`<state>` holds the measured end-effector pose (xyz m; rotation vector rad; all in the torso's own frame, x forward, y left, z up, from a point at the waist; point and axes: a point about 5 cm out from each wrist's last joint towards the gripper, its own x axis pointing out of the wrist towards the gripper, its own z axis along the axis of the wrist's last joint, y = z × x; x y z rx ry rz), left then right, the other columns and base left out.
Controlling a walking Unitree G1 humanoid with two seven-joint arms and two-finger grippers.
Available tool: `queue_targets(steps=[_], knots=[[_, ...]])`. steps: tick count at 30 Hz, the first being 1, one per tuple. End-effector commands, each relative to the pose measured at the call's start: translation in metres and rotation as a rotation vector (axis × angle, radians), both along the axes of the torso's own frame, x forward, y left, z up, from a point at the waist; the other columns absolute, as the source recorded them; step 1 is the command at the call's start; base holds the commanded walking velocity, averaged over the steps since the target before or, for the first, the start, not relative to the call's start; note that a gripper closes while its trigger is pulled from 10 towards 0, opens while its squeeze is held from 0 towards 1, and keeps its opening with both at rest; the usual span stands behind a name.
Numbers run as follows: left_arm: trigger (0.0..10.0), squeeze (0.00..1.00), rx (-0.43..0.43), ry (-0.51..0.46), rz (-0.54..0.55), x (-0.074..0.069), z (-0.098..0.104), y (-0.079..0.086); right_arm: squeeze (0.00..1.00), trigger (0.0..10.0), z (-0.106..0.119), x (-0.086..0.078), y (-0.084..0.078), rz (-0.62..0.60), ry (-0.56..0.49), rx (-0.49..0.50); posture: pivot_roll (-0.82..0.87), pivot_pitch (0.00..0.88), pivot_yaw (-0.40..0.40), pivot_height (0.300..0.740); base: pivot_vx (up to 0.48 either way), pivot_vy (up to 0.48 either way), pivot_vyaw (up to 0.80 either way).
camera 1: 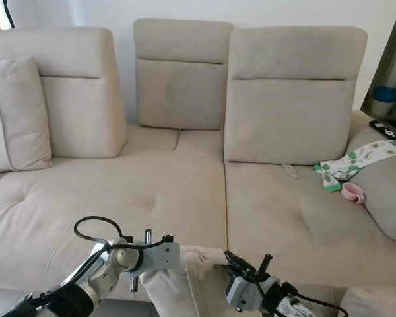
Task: Move the pillow to the sofa from floor
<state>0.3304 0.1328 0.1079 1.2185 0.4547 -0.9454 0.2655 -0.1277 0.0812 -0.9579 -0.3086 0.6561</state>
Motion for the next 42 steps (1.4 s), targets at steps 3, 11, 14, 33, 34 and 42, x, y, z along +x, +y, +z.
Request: queue_targets(steps=[3,11,14,33,34,42], knots=[[10.0,0.0,0.031,0.008,-0.01,-0.001,-0.004,-0.003,0.0,10.0,0.04,0.007,0.008,0.024,-0.163,0.136,0.05,0.0,0.001,0.639,0.0,0.0,0.0],[10.0,0.0,0.02,-0.041,-0.006,0.007,0.006,-0.005,0.0,10.0,0.041,0.005,0.007,0.023,-0.157,0.134,0.05,0.0,-0.008,0.667,0.0,0.0,0.0],[10.0,0.0,0.017,-0.056,-0.003,0.009,0.009,-0.004,0.0,10.0,0.042,0.004,0.006,0.025,-0.157,0.134,0.05,0.0,-0.01,0.676,0.0,0.0,0.0],[10.0,0.0,-0.106,-0.099,-0.063,0.01,0.016,-0.027,0.0,10.0,0.05,0.005,0.005,0.011,-0.167,0.15,0.03,0.0,-0.018,0.74,0.0,0.0,0.0],[10.0,0.0,-0.114,-0.104,-0.066,0.01,0.018,-0.028,0.0,10.0,0.05,0.005,0.005,0.009,-0.168,0.15,0.03,0.0,-0.018,0.74,0.0,0.0,0.0],[10.0,0.0,-0.135,-0.148,-0.071,0.015,0.028,-0.03,0.0,10.0,0.054,0.006,0.004,0.0,-0.175,0.155,0.03,0.0,-0.016,0.74,0.0,0.0,0.0]])
